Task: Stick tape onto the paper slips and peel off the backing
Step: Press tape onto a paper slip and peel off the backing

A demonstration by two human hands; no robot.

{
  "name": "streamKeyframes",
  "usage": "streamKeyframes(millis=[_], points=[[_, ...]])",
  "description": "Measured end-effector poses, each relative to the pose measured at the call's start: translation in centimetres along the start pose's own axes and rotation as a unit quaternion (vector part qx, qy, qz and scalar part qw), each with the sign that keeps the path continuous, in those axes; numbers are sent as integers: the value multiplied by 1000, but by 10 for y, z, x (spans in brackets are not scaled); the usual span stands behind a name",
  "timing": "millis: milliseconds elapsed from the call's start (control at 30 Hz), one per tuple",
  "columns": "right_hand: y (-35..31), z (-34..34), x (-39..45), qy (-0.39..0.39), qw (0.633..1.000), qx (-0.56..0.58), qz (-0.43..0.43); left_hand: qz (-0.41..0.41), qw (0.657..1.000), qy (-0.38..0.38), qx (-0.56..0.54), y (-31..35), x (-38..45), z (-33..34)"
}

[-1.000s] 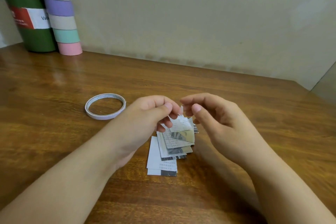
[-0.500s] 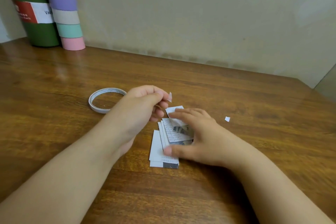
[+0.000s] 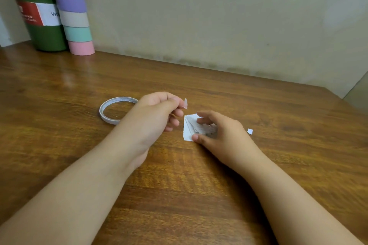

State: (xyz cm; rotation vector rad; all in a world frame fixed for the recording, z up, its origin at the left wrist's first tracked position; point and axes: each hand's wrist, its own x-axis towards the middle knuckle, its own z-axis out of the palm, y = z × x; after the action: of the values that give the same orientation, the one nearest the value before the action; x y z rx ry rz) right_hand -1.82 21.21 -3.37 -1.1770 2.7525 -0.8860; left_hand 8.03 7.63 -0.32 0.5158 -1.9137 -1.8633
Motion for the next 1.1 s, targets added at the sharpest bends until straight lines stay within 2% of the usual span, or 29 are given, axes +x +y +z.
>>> streamKeyframes(millis=[167,333,500,700,933,1100], points=[[7,3,5,78,993,71,51,-1,1000,3,4,0,1,1],[5,3,4,112,989,89,35,-4,1000,8,10,-1,3,0],[9,-6,5,146,989,-12,22,-6,1000,11,5,-2,4,-1],[13,-7,5,111,990,-84,7,-10,1000,11,6,-3,5,-3],[12,-13,0,167,986,-3,6,-15,1000,17,3,-2,6,-4],[10,-13,-4,66,994,46,78,-18,1000,20,5,-2,7,-4]])
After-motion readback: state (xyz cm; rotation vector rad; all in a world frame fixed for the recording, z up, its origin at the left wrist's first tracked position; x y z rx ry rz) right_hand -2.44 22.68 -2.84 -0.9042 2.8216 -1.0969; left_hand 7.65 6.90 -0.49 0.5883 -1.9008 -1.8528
